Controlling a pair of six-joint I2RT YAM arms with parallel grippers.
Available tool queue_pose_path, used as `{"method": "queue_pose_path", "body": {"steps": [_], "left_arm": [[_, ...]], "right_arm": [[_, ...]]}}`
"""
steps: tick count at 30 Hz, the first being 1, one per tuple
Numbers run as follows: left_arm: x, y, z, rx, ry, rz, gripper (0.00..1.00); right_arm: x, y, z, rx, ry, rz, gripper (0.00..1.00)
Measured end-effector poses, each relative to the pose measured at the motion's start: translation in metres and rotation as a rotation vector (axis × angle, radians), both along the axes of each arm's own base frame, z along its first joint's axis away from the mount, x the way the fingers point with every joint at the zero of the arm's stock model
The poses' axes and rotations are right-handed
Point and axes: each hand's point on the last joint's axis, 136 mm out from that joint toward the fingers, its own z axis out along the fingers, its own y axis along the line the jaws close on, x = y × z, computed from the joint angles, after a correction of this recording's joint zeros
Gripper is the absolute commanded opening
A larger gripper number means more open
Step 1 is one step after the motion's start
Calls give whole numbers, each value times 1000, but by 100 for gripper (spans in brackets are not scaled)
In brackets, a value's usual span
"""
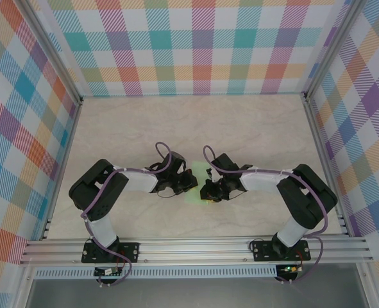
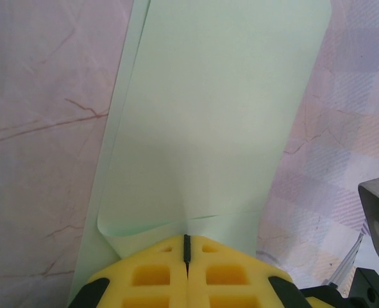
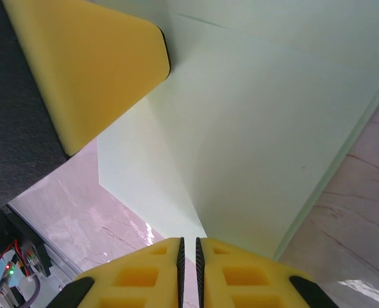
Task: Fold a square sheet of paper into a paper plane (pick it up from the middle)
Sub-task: Fold the triangle a second time at the center of the table.
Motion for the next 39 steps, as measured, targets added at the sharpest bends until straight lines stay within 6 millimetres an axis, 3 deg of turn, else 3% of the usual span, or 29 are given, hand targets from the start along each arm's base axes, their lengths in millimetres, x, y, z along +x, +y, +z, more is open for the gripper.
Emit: {"method": "queue_pose_path", "body": {"steps": [15, 22, 33, 39], "left_arm": [[0, 0, 0, 2, -3, -2, 0], [0, 0, 0, 2, -4, -1, 0], [0, 0, 0, 2, -4, -1, 0], [0, 0, 0, 2, -4, -1, 0]], "right_arm": [[-5, -7, -10, -19, 27, -11, 15], [-6, -7, -11, 5, 46, -28, 11], [-3, 1, 13, 72, 22, -32, 4], [-11, -3, -3, 58, 64, -42, 4]]}}
